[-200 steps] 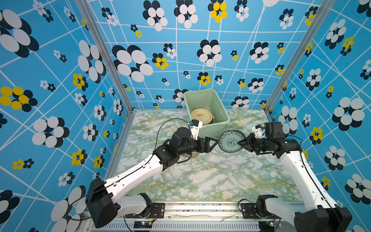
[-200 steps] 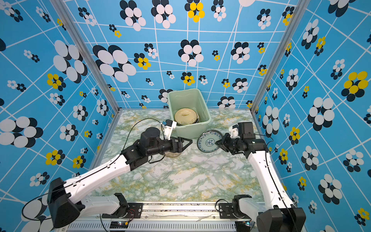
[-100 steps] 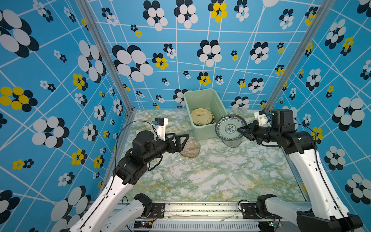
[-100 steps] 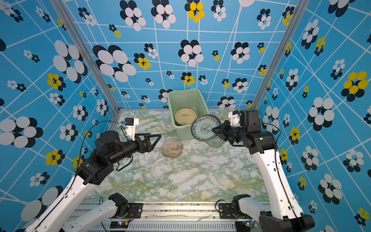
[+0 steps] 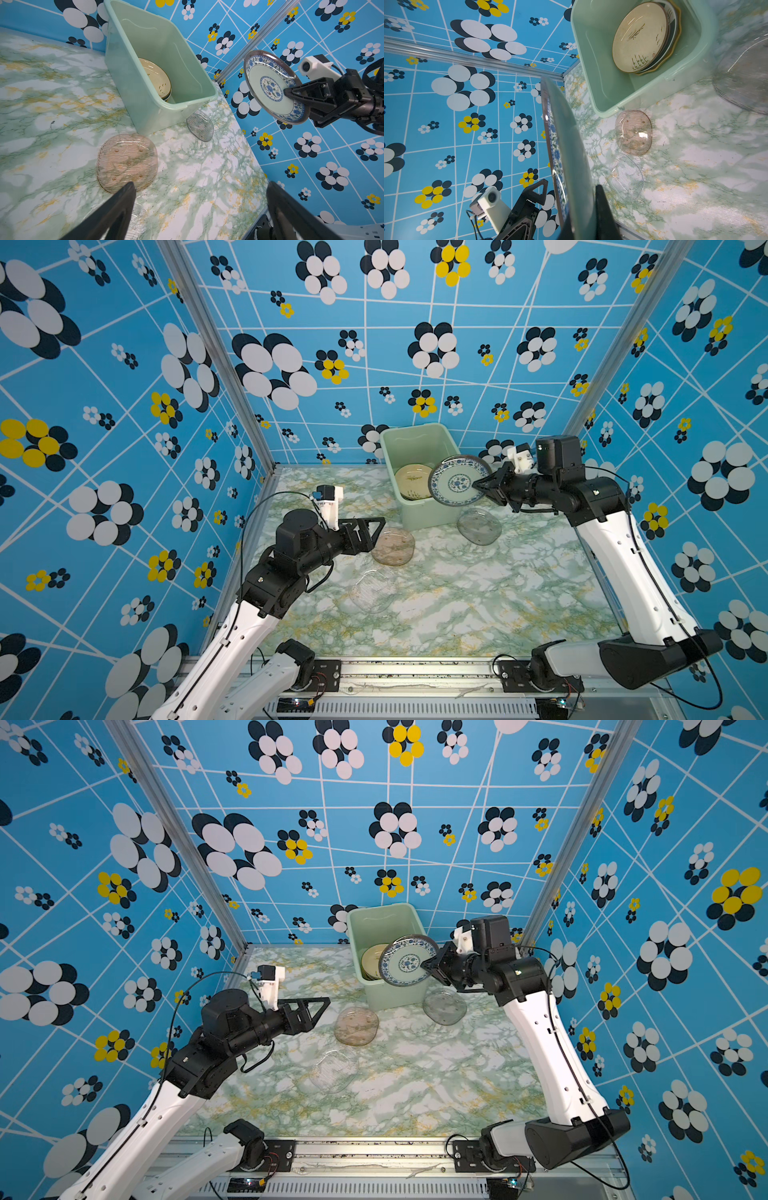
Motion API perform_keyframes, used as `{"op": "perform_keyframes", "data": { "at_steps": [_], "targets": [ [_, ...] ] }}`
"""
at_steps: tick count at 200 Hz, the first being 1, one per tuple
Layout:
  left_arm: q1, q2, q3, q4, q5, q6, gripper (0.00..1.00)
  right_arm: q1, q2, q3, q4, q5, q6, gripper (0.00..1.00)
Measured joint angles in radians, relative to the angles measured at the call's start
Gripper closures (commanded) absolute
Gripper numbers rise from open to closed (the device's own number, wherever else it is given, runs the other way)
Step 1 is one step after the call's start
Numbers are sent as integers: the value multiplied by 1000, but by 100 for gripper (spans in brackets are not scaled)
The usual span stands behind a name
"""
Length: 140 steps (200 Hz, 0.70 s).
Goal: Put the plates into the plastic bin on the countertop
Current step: 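Lift the floral plate upright with the right gripper while the left arm withdraws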
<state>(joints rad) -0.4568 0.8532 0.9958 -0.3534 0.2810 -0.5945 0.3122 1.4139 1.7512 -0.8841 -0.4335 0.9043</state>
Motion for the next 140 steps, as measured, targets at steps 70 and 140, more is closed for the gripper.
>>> {"op": "perform_keyframes", "data": {
  "at_steps": [70,140],
  "targets": [
    [6,87,1,46,22,-12,1,62,290,263,0,53,51,100],
    [18,106,5,53,21,-14,1,80,537,473,-26,127,66,100]
  ]
}}
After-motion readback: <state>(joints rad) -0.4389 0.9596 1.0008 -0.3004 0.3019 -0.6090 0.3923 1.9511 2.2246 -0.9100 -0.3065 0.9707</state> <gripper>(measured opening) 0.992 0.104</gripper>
